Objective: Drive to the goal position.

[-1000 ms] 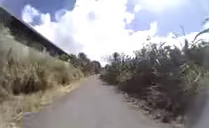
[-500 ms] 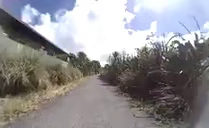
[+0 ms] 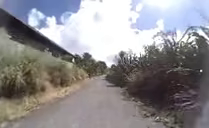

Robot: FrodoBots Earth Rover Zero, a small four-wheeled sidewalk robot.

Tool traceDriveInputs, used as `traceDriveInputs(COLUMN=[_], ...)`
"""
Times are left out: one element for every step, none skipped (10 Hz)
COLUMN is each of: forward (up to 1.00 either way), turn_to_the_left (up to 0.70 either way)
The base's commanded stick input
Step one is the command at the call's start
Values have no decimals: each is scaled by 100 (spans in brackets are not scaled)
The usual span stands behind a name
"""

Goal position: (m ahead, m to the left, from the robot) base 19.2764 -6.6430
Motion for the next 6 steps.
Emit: traceDriveInputs(forward=[85,85,85,85,85,85], turn_to_the_left=[0,0,0,0,0,0])
